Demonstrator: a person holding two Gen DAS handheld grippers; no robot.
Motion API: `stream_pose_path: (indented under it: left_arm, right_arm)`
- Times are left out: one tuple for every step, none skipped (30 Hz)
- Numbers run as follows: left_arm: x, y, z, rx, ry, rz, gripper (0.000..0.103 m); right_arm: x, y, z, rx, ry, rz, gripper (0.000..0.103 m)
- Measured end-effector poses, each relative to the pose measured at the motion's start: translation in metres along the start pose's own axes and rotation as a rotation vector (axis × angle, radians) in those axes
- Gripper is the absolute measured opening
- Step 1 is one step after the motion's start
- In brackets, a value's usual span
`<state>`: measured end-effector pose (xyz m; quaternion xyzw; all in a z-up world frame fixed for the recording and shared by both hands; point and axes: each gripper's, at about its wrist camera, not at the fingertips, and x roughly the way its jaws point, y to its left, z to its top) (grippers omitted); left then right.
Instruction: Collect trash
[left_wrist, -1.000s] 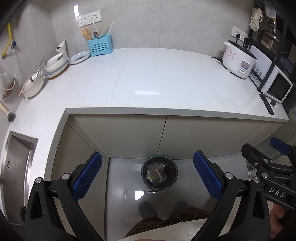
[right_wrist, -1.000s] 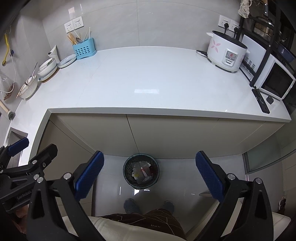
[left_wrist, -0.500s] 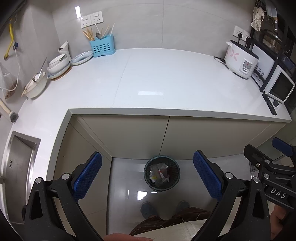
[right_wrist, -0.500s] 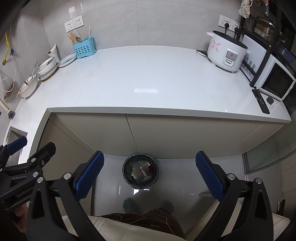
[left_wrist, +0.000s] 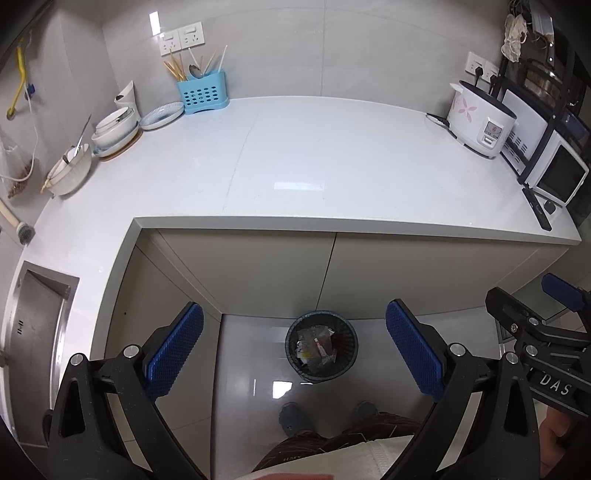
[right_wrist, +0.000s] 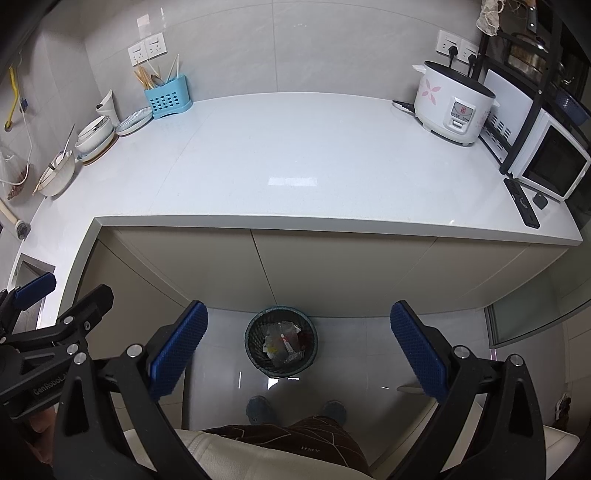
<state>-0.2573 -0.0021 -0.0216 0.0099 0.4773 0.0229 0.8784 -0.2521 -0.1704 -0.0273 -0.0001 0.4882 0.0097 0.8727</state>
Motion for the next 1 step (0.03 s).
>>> stream_pose_path:
  left_arm:
    - [-0.0001, -0.0001, 0.0, -0.001, -0.001, 0.001, 0.097]
  right_arm:
    - [0.0001, -0.0001, 0.0002, 0.0, 0.001, 0.0, 0.095]
